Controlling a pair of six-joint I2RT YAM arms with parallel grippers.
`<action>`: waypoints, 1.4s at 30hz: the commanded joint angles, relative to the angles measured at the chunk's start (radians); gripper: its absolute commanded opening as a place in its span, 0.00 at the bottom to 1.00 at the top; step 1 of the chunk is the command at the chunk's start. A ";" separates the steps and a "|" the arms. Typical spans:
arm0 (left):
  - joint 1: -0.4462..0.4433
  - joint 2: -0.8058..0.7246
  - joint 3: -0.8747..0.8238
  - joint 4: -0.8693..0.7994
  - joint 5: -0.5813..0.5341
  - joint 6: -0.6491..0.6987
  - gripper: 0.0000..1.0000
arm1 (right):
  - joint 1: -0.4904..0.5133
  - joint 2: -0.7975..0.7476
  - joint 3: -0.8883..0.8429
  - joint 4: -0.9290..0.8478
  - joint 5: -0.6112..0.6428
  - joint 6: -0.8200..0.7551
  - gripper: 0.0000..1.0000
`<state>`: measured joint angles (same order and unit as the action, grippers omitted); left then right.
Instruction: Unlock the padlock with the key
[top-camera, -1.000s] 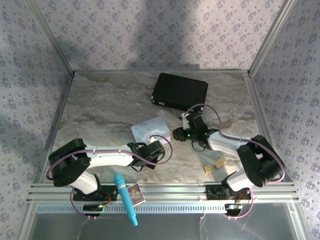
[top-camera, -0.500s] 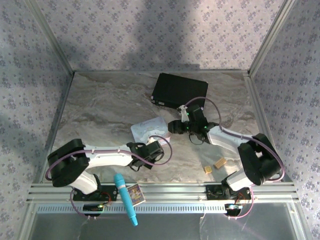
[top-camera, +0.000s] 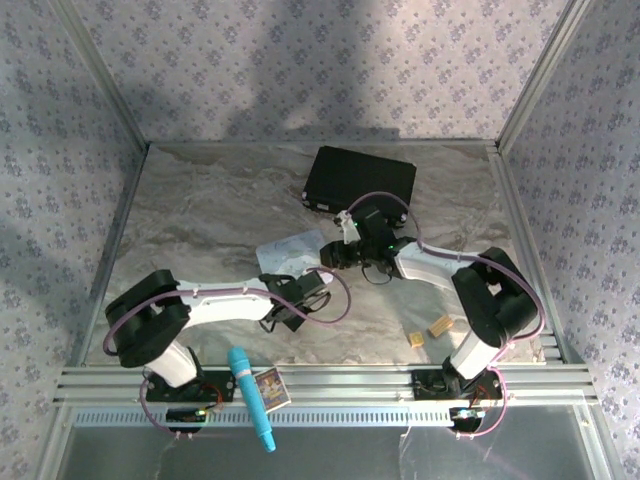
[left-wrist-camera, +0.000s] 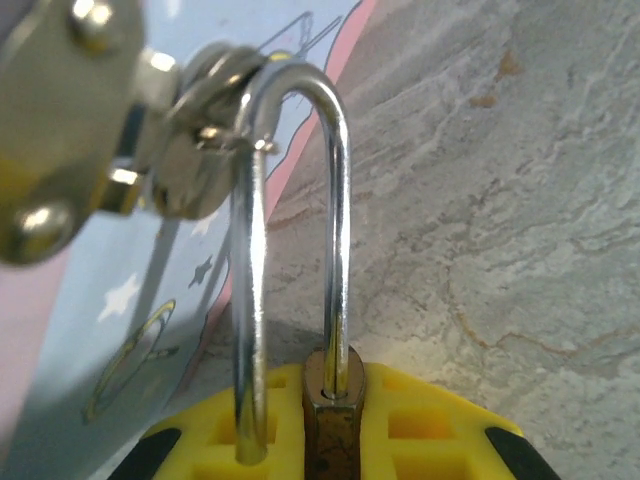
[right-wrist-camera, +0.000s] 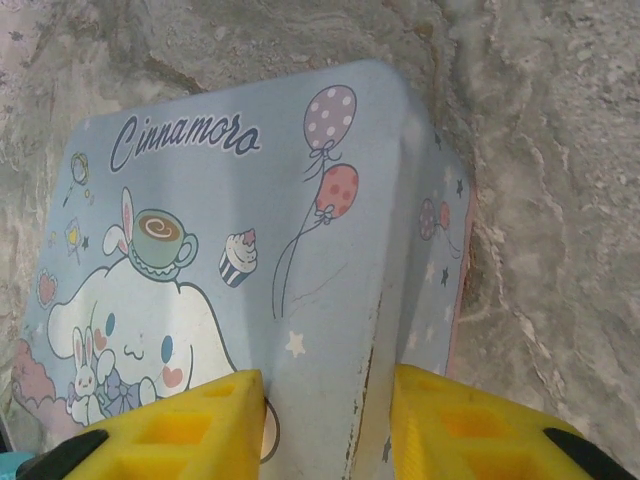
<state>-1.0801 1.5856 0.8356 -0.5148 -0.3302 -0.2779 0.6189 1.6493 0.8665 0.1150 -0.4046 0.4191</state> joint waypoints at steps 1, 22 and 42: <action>0.014 0.033 0.092 -0.013 -0.077 0.083 0.00 | 0.042 0.039 0.007 -0.031 -0.046 -0.002 0.34; 0.008 0.170 0.258 -0.005 -0.235 -0.007 0.00 | 0.100 0.046 -0.073 0.031 -0.002 0.103 0.25; 0.011 0.188 0.172 0.052 -0.189 -0.132 0.38 | 0.074 0.038 -0.101 0.027 0.003 0.109 0.24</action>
<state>-1.0828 1.7832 1.0279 -0.5926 -0.4915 -0.3649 0.6670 1.6661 0.8055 0.3157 -0.2947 0.5396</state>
